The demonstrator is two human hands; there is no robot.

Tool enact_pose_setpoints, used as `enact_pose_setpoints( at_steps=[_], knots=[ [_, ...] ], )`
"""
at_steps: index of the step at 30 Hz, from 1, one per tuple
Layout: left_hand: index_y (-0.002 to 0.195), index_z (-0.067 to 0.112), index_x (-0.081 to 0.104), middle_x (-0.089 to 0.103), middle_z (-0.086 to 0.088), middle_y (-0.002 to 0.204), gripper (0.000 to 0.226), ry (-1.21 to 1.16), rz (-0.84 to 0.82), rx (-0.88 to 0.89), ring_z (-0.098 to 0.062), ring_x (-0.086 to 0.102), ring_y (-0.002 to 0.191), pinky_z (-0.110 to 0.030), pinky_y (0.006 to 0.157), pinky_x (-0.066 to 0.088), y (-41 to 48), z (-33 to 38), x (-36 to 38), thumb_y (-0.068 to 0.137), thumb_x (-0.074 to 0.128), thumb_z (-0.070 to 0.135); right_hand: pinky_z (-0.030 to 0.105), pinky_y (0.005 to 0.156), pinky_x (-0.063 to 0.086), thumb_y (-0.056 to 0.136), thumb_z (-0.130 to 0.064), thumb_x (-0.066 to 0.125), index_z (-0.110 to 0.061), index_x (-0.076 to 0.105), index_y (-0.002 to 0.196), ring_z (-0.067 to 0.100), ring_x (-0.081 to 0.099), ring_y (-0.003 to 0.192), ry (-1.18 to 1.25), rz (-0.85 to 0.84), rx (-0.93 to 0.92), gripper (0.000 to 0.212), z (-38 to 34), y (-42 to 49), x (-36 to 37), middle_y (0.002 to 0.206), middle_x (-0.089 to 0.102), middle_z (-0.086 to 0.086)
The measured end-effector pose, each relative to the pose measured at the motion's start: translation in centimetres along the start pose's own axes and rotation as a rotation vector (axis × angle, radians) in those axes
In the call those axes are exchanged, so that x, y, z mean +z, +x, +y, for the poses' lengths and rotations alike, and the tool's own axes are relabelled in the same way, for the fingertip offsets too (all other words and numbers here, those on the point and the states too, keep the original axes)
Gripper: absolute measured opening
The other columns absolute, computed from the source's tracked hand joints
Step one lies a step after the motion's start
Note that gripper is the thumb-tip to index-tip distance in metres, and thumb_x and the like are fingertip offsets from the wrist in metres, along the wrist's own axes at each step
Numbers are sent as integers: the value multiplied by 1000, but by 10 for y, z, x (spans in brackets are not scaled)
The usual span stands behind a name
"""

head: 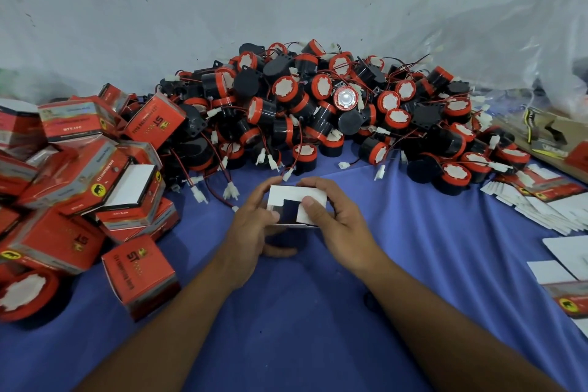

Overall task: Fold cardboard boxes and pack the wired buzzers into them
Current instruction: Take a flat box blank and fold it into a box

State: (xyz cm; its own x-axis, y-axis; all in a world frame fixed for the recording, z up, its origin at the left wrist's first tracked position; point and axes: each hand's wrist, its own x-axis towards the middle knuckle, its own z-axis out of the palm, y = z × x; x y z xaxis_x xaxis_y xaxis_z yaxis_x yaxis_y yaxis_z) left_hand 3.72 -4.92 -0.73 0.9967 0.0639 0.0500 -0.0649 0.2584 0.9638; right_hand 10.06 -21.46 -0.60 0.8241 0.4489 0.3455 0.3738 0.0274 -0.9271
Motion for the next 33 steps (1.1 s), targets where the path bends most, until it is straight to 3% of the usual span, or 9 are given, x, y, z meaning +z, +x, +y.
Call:
enact_pose_setpoints(
  at_steps=[3, 8, 14, 16, 20, 24, 27, 30, 33],
  knots=[
    [135, 40, 55, 64, -5, 129, 66, -113, -66, -26, -31, 67, 110, -50, 75, 57, -3, 3, -3, 69, 57, 37, 33, 96, 51, 102, -17, 56, -14, 60, 127, 17, 62, 115, -5, 5, -22, 26, 0, 1, -4, 121, 66, -4],
    [130, 32, 58, 61, -10, 130, 51, -81, -45, 10, -35, 68, 105, -40, 75, 57, -2, 4, -2, 82, 69, 18, 44, 98, 53, 95, -22, 68, -25, 60, 127, 16, 62, 117, -33, 2, 19, 33, 2, 0, -3, 124, 64, -11],
    [111, 30, 59, 62, -9, 122, 40, -20, 73, 5, -30, 72, 96, -38, 69, 58, 1, 0, -1, 77, 79, 19, 45, 102, 52, 85, -24, 79, -33, 48, 139, 5, 54, 127, -48, -87, 98, 64, 1, 4, -7, 138, 52, -19],
    [108, 30, 60, 63, -5, 118, 37, -22, 138, 47, -25, 72, 96, -37, 66, 58, 1, -3, 1, 78, 76, 17, 45, 100, 52, 76, -38, 82, -41, 41, 142, 12, 55, 124, -128, -144, 152, 77, -1, 4, -6, 138, 46, -26],
    [105, 35, 60, 63, -1, 121, 34, 130, 197, 159, -22, 68, 103, -35, 68, 59, 0, -6, 4, 86, 74, 10, 41, 113, 39, 62, -63, 80, -38, 32, 148, 11, 33, 137, -406, -168, 240, 102, -6, 7, -11, 138, 33, -22],
    [114, 33, 57, 67, 8, 115, 40, 247, 167, 222, -15, 69, 102, -28, 71, 58, -3, -5, 9, 83, 74, 16, 29, 99, 38, 58, -67, 73, -34, 49, 127, 11, 37, 123, -588, -142, 205, 80, -10, 6, -6, 129, 44, -12],
    [116, 32, 55, 68, 13, 112, 36, 256, 197, 227, -16, 72, 95, -31, 64, 59, -4, -5, 13, 89, 72, 15, 13, 83, 38, 72, -47, 74, -29, 45, 134, 8, 44, 113, -579, -24, 156, 71, -10, 0, 2, 129, 42, -8],
    [108, 31, 57, 67, 15, 110, 26, 145, 263, 210, -17, 71, 95, -35, 61, 60, -4, -2, 15, 93, 68, 13, 26, 85, 52, 82, -27, 65, -26, 49, 133, 8, 56, 103, -526, -27, 42, 54, -15, -3, 4, 125, 57, -8],
    [107, 30, 55, 64, 2, 119, 21, 50, 339, 149, -23, 69, 102, -37, 62, 59, -2, -1, 13, 94, 66, 17, 24, 72, 53, 84, -20, 53, -27, 66, 113, 7, 63, 81, -370, -23, 30, 33, -16, -2, -3, 89, 69, -11]
  ],
)
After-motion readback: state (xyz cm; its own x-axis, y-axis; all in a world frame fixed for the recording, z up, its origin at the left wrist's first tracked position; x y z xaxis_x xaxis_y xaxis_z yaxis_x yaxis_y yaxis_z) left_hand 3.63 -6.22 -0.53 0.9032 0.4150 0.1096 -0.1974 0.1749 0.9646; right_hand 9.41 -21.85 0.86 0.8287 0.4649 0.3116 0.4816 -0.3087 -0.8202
